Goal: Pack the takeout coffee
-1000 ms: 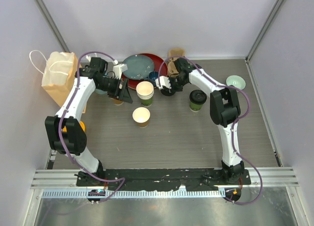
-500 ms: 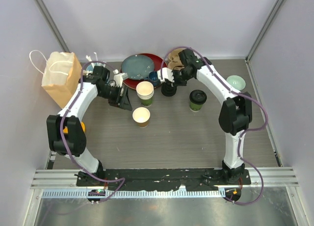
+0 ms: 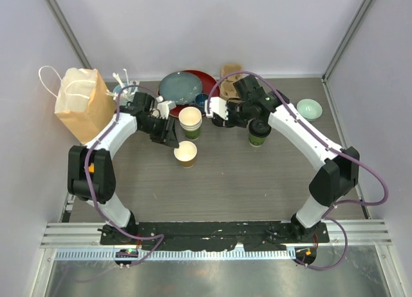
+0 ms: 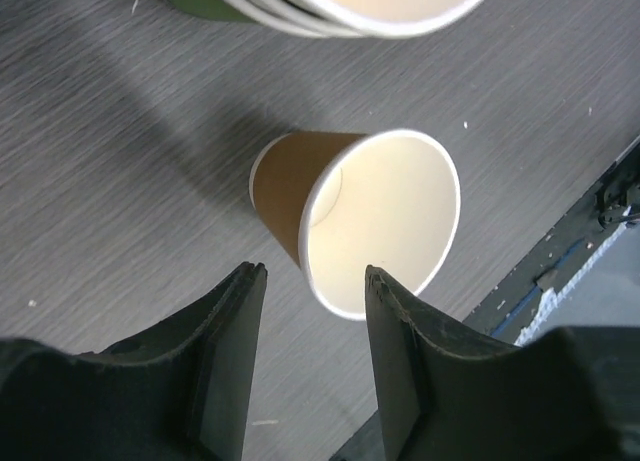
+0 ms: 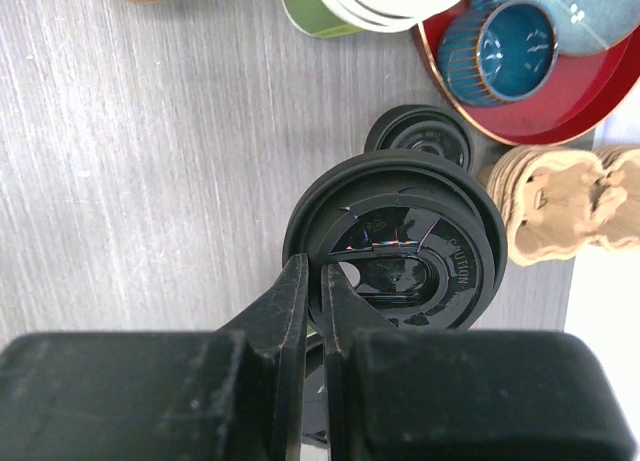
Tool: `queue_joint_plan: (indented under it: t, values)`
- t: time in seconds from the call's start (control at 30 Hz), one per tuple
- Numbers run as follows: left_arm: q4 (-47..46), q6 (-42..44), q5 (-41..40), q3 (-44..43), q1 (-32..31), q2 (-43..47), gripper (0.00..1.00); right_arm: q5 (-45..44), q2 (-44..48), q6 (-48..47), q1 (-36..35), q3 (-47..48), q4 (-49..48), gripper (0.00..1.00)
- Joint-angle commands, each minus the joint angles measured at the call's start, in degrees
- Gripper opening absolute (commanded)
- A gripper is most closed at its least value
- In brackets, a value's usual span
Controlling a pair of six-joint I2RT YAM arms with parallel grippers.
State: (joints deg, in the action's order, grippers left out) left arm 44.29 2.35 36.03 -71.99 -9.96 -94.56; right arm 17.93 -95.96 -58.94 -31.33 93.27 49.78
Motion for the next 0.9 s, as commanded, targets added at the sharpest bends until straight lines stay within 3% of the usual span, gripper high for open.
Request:
queue_joint_plan:
  t: [0.0, 0.23, 0.63, 0.87]
  values:
    - [-3.2, -0.3, -3.0, -1.0, -1.9, -3.3, 0.48, -4.0, 5.6, 6.6, -0.9, -3.1, -1.6, 0.01]
    - [-1.7, 1.2, -4.9, -2.0, -7.9, -4.9, 0.48, -5.4, 11.8, 8.0, -3.3, -7.6, -2.2, 0.01]
    - [0.6, 0.6, 1.0, -6.5, -14.8, -8.9, 0.48, -2.5, 16.7, 10.8, -7.5, -12.7, 1.7, 0.01]
    - [5.2, 3.3, 3.1, -9.8, -12.3, -5.6, 0.66, 0.3, 12.5, 7.3, -12.6, -9.0, 9.5, 0.01]
